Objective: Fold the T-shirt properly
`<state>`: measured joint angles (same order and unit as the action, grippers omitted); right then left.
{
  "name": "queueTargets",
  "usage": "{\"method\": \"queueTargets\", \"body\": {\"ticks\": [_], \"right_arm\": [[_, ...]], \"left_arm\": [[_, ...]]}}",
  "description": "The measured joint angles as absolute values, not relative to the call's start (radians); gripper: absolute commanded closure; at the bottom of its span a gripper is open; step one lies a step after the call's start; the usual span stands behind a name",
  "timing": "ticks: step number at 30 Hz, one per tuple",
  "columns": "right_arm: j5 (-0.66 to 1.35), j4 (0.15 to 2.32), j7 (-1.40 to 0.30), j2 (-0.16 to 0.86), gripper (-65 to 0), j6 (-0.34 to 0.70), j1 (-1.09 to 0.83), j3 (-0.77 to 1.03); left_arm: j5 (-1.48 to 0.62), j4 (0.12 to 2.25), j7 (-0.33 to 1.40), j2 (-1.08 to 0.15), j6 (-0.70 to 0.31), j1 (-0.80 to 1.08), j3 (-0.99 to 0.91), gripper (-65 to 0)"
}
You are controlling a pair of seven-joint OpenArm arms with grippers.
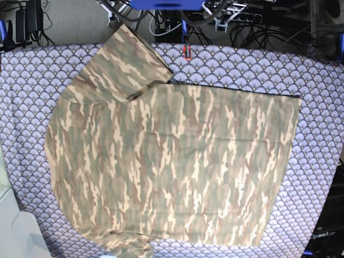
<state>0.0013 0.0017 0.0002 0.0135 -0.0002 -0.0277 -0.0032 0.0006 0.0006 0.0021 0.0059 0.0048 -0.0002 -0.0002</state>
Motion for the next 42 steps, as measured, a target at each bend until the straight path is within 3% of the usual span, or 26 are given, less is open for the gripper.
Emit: {"method": "queueTargets", "body": {"ticks": [17,42], "right_arm": [[0.001,0.002,0.097,0.014,0.0,0.0,-0.079,-0.006],[0.001,0.004,0.106,0.041,0.0,0.002,-0.075,-0.003]], "left_arm": [[0.001,0.001,0.003,0.006,0.004,0.016,0.0,0.0],[0.001,0.002,0.001,-0.008,0.001,0.018,0.0,0.0]]}}
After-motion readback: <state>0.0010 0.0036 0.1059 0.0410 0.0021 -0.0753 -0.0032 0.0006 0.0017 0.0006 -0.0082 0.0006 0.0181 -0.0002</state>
